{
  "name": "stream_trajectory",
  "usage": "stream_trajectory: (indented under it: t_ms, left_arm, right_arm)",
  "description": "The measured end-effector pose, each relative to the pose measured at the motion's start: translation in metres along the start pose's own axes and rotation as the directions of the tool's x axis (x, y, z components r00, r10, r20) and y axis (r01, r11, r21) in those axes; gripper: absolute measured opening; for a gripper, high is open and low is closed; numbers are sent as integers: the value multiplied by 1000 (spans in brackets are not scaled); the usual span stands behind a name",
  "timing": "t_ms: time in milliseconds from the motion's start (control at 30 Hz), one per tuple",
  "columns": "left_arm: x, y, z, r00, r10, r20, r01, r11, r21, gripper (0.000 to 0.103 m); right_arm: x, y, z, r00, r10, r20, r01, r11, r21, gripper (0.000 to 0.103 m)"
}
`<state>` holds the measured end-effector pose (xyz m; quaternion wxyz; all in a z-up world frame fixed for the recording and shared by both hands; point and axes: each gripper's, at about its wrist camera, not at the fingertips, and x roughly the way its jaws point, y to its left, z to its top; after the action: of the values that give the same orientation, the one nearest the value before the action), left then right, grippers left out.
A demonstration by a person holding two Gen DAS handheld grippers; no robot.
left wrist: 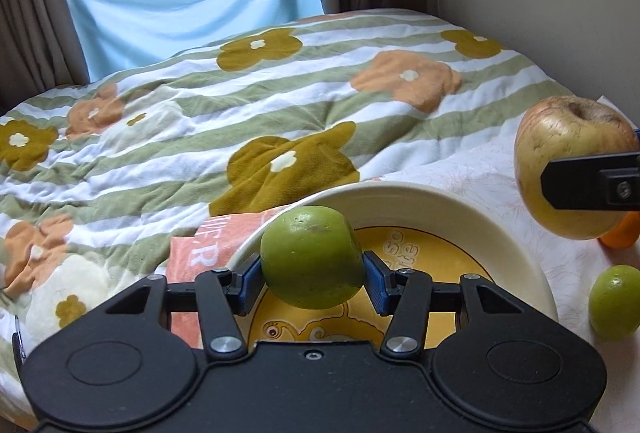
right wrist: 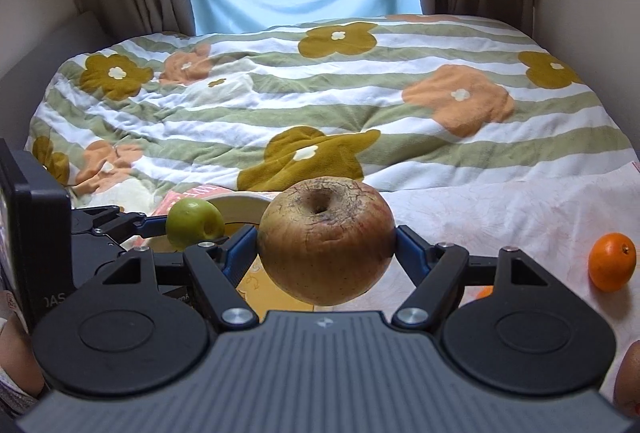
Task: Organize fruits
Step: 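Carry the green apple and brown apple in both grippers to the white bowl, then open both grippers to drop the apples into the bowl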
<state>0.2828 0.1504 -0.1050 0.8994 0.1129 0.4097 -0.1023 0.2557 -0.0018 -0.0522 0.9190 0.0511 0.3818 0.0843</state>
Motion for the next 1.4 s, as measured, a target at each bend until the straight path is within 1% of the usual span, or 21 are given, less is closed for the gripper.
stream_trajectory:
  t_ms: [133,167,200,233,267,300,333,400,500,667,800,933,1067,1200,1367,1400]
  left_arm:
    - [9,-2,2,1000,-6,-17,7,1000,19,57]
    - [10,-2,2,1000,-2,-17,2,1000,22,60]
    - [7,-2,2,1000,6,-8,-6,1000,25,70]
    - [2,-2,3,1000,19,12,-19,999,29,77]
    - [-3,-1,3,999,26,33,-27,999,31,91]
    - [-11,0,3,998,37,59,-39,999,31,99]
    - [-17,2,3,996,45,73,-47,999,28,100]
    - [-28,7,3,996,47,72,-48,999,9,100]
    - [-44,18,0,997,35,71,-32,998,-46,100]
    - [-67,30,-12,996,56,66,-49,993,-104,100]
    - [-79,36,-24,996,54,67,-43,987,-156,100]
    - [-84,34,-35,997,65,52,-56,985,-165,100]
    - [-87,32,-43,997,66,48,-57,984,-166,100]
    - [-87,33,-47,997,65,50,-56,984,-167,100]
    - [-88,32,-49,996,63,56,-53,985,-166,100]
    - [-88,32,-50,996,63,57,-53,985,-165,100]
  right_arm:
    - [3,-4,0,1000,-10,-6,10,1000,7,89]
    - [4,-4,1,1000,-11,-7,11,1000,9,89]
    - [4,-5,1,1000,-13,-8,13,1000,9,89]
    - [5,-4,1,1000,-15,-9,15,1000,9,89]
    - [4,-4,2,1000,-15,-9,15,1000,9,89]
    - [4,-4,3,1000,-13,-8,13,1000,7,89]
    - [4,-4,4,1000,-11,-8,11,1000,6,89]
    - [3,-1,6,1000,-5,-6,5,1000,2,89]
    - [5,3,8,1000,8,-7,-8,1000,-14,89]
    - [12,15,8,999,47,-18,-47,998,-31,89]
    - [24,28,2,997,68,-34,-70,995,-67,89]
    - [39,39,-9,995,86,-53,-91,991,-99,89]
    - [52,48,-18,994,101,-43,-106,983,-152,89]
    - [62,53,-23,994,101,-33,-106,972,-210,89]
    - [69,51,-23,995,89,-43,-96,970,-224,90]
    - [68,49,-23,996,82,-31,-87,972,-220,94]
